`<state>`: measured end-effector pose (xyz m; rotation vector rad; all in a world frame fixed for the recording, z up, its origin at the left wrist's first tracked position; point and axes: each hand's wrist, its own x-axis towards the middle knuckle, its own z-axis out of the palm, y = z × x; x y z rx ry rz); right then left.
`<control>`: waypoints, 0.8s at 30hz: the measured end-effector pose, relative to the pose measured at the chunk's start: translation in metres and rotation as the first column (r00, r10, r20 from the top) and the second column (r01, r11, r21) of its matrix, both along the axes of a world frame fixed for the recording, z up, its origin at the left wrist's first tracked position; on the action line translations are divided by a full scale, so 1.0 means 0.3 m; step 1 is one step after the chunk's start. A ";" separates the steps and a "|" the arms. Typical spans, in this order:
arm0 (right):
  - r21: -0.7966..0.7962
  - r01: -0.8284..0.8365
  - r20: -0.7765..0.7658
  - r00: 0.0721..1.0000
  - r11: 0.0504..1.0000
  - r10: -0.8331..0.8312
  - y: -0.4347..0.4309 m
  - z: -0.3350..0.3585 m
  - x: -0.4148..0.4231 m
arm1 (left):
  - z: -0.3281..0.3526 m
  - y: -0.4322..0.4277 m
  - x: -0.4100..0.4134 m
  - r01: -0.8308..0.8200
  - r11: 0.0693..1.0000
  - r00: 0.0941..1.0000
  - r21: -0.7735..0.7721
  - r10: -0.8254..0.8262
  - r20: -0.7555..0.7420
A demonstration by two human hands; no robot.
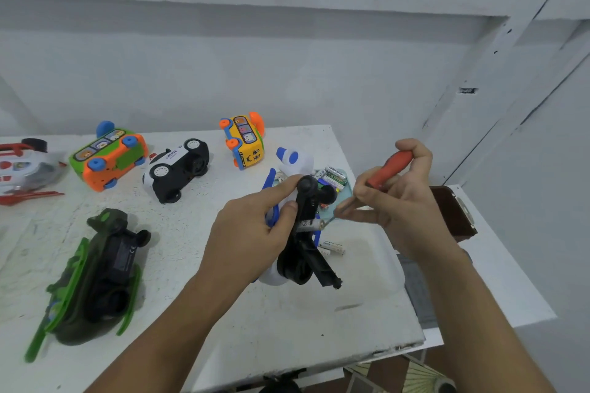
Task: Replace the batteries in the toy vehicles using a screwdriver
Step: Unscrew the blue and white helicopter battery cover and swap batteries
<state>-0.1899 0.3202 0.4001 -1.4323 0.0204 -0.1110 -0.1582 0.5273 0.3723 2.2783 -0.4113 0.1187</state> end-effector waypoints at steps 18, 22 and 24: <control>-0.007 0.153 -0.027 0.988 0.988 -0.153 0.007 -0.081 -0.002 | 0.038 -0.048 0.019 0.037 0.982 0.998 0.185 -0.028 -0.048; -0.046 0.153 -0.017 0.988 0.987 -0.154 0.011 -0.082 0.004 | 0.047 -0.049 0.018 0.027 0.978 0.999 0.208 -0.017 -0.049; -0.031 0.147 -0.024 0.989 0.989 -0.148 0.009 -0.085 0.010 | 0.052 -0.050 0.017 0.028 0.977 0.998 0.211 -0.016 -0.058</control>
